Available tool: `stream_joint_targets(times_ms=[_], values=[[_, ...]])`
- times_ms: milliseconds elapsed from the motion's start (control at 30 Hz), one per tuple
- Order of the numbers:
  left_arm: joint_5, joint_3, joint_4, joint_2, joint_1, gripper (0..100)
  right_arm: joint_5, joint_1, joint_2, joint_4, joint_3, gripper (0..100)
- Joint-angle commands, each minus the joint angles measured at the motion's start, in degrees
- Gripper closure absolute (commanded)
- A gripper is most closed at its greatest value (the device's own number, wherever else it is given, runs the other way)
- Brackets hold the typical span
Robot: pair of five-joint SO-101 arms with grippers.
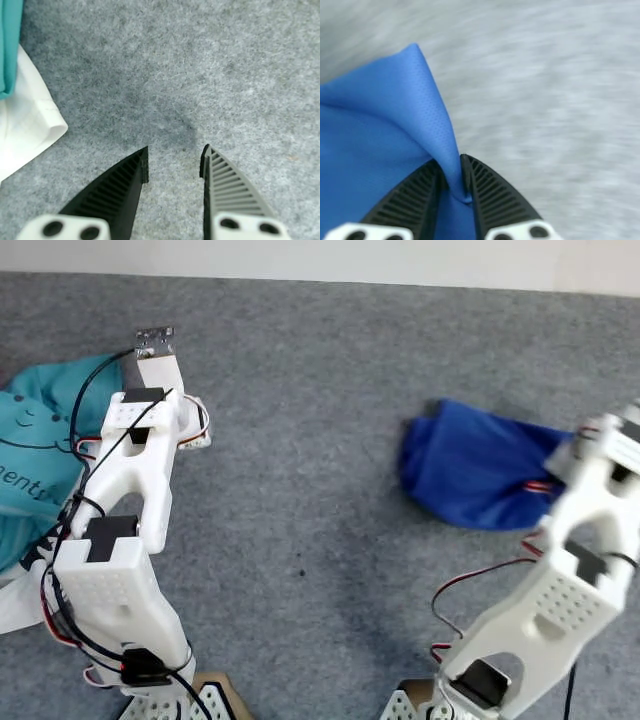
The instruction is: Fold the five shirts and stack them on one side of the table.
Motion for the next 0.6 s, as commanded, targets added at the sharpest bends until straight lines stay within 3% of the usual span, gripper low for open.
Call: stream_joint_targets(times_ms=[0,333,567], values=[[-0.62,-0.92,-0.88,-0.48,0.48,81,3.08,7.52,-4.79,-0.40,-3.47,99.1],[-0.62,-0.92,-0.88,-0.48,0.57,81,7.21,29.49,-4.62,-0.57,-5.93,99.1],[-0.62,-0.92,-0.88,-0.48,0.66,81,12.13,40.22,-4.62,-0.48,-5.76,99.1]])
